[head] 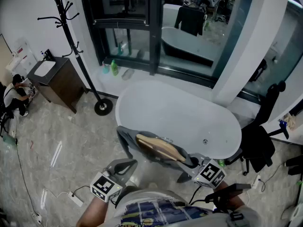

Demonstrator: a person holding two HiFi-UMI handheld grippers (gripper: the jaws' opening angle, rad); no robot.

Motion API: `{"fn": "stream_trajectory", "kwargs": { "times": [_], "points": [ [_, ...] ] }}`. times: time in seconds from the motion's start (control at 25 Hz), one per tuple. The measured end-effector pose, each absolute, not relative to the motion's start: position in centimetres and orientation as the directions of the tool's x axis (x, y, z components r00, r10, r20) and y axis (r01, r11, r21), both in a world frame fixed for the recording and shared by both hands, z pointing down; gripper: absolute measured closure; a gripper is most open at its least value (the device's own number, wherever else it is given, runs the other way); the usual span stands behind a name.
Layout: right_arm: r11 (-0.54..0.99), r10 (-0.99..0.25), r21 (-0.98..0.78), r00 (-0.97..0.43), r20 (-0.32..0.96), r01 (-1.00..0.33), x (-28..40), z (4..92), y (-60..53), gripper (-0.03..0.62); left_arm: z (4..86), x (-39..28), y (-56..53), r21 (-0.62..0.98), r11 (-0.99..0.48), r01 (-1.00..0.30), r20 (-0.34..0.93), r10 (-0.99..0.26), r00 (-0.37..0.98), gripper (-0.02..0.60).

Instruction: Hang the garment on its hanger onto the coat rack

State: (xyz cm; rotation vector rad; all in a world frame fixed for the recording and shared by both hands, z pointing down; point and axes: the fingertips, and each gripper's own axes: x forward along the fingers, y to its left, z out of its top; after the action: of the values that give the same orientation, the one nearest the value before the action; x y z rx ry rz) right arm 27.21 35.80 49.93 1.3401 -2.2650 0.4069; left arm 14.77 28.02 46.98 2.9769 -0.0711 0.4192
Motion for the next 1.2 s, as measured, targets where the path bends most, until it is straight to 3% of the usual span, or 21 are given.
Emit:
{"fn": "stream_trajectory", "kwargs": {
  "times": [0.56, 1.2],
  "points": [
    [0.576, -0.672, -0.069, -0.520, 0.527, -0.814, 26.2, 49.6, 27.3, 0.586, 47.2, 10.7, 22.9, 0.162, -0.962, -0.220, 0.281, -0.169, 0.945, 0.578],
    [0.726, -0.593, -0.012, -0.636, 0.494, -0.688, 16.7, 42.3, -2.5, 0.588, 45.1, -2.5, 2.3, 0.110, -0.949, -0.297, 0.222, -0.268, 0.937, 0.578]
  ]
}}
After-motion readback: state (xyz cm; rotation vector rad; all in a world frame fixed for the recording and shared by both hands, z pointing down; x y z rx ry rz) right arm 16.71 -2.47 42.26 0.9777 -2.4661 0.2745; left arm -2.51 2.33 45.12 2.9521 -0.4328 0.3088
